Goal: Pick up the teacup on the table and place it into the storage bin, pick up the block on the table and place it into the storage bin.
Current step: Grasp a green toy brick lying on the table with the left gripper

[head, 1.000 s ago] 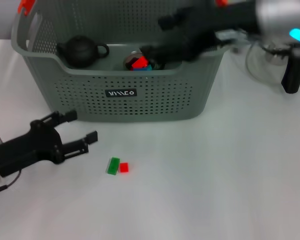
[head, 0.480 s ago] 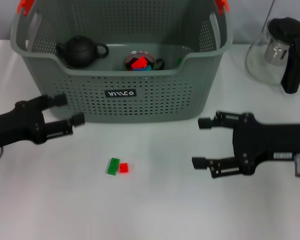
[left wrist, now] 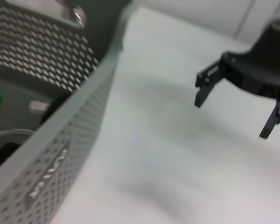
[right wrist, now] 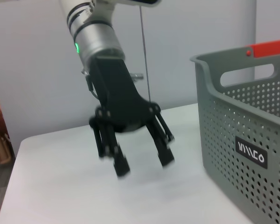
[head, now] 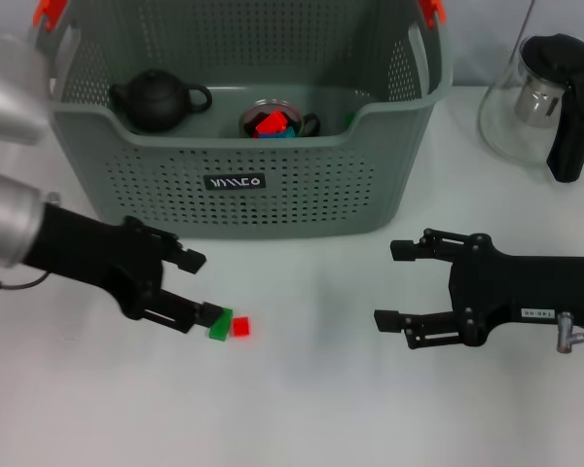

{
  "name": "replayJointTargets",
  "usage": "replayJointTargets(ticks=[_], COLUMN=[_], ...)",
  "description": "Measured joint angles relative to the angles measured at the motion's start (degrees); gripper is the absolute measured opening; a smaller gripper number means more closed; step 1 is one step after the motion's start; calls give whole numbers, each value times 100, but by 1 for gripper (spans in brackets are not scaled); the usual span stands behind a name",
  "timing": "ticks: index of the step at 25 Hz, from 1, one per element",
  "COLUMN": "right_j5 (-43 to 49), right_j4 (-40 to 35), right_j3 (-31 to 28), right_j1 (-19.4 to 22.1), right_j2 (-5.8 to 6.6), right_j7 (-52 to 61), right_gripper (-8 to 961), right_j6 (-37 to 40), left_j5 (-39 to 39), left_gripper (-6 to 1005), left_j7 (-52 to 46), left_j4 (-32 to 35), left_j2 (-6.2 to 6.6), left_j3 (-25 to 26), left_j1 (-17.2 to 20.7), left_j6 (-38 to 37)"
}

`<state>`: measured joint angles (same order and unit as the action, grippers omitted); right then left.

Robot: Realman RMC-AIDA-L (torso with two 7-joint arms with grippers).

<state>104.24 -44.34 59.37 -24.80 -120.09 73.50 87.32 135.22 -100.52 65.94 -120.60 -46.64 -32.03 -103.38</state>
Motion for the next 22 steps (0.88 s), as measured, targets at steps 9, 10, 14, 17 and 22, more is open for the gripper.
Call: replayJointTargets(ticks=[9,10,14,17,22], right_j5=[-77,-77,-79,-80,-80], right_j4=[99,100,105,115,126], right_j3=[-18,-18,-36,-113,-199], right_j1=[-62,-64,-54,-35,-35], right_j2=[-6,-5,-6,-6,-6], right_j7=[-78,-78,-78,-80,-82], right_gripper=[946,946,946,946,946], right_j6=[-10,-10,12,31,50], left_j5=[1400,1400,1577,1694,1856], left_gripper=[754,753,748,745,739], left_j7=[-351,-351,-378,-345,-355], left_j4=[194,194,206,207,142], left_j2=[-363,-363,-355,-347,-364], left_j3=[-1806,-1806,-2435,-2725,-3140], left_j1=[-331,-331,-308,-305,-304], left_j6=[1154,1154,1504,1726,2018])
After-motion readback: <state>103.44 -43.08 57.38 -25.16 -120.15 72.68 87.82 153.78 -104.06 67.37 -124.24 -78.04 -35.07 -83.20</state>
